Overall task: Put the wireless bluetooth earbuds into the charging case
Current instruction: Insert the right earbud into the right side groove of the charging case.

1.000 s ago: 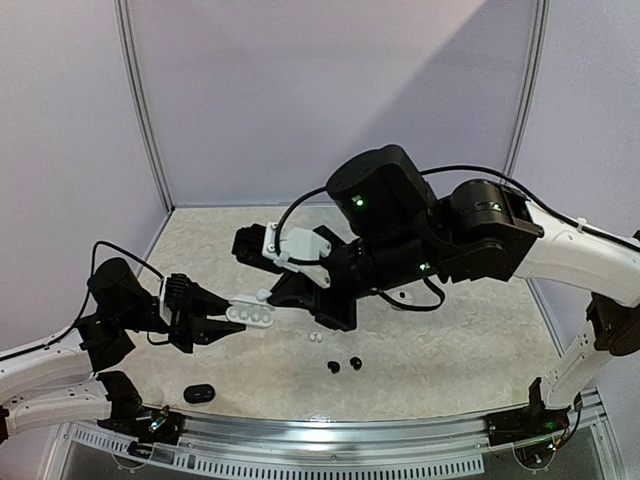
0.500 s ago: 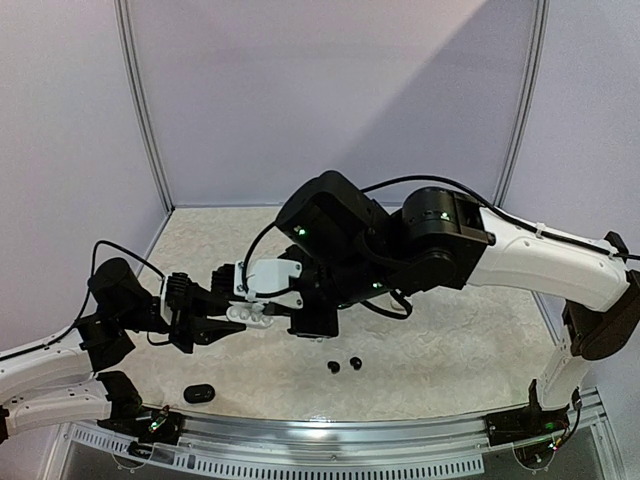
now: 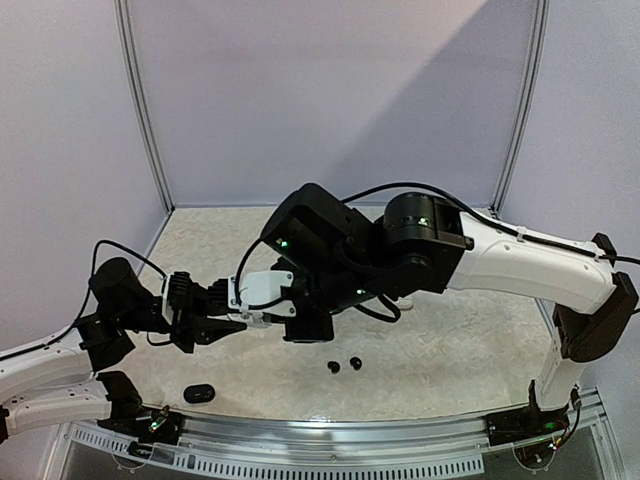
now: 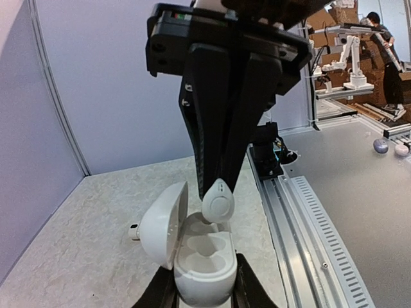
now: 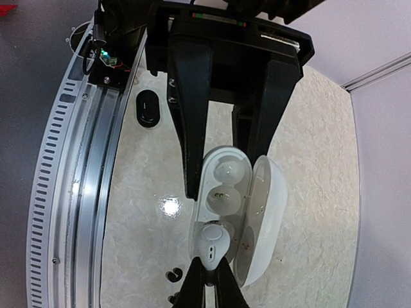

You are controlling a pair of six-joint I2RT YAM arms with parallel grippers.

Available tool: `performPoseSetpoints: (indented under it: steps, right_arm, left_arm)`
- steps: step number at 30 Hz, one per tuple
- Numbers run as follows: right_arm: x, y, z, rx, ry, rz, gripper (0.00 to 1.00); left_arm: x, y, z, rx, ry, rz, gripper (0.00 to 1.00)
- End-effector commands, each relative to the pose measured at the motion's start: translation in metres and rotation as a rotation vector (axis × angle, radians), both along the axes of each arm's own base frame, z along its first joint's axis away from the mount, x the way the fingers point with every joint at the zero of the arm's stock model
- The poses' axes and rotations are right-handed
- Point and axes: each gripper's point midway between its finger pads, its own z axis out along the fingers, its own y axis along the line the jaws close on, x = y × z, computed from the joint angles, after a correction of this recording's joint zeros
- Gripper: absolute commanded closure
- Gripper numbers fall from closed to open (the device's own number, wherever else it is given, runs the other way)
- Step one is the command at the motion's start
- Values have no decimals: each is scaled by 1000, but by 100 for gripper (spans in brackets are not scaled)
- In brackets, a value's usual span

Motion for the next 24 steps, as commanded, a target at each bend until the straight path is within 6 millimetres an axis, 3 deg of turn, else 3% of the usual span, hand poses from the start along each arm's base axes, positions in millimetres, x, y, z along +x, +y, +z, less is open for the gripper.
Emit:
performPoseSetpoints:
  steps: [1, 11, 17, 24]
  right_arm:
    - [-2, 3, -8, -29, 2, -3, 100]
    - [10, 2, -14, -59, -20, -82, 100]
    - [16, 3, -21, -79, -30, -111, 92]
    - [18, -3, -21, -98, -36, -131, 92]
  left_arm:
    - [-3, -2, 11, -14, -17, -5, 100]
    - [-4, -2, 12, -15, -62, -9, 100]
    - [-6, -3, 12, -17, -64, -15, 100]
    - [-6, -3, 12, -18, -64, -15, 100]
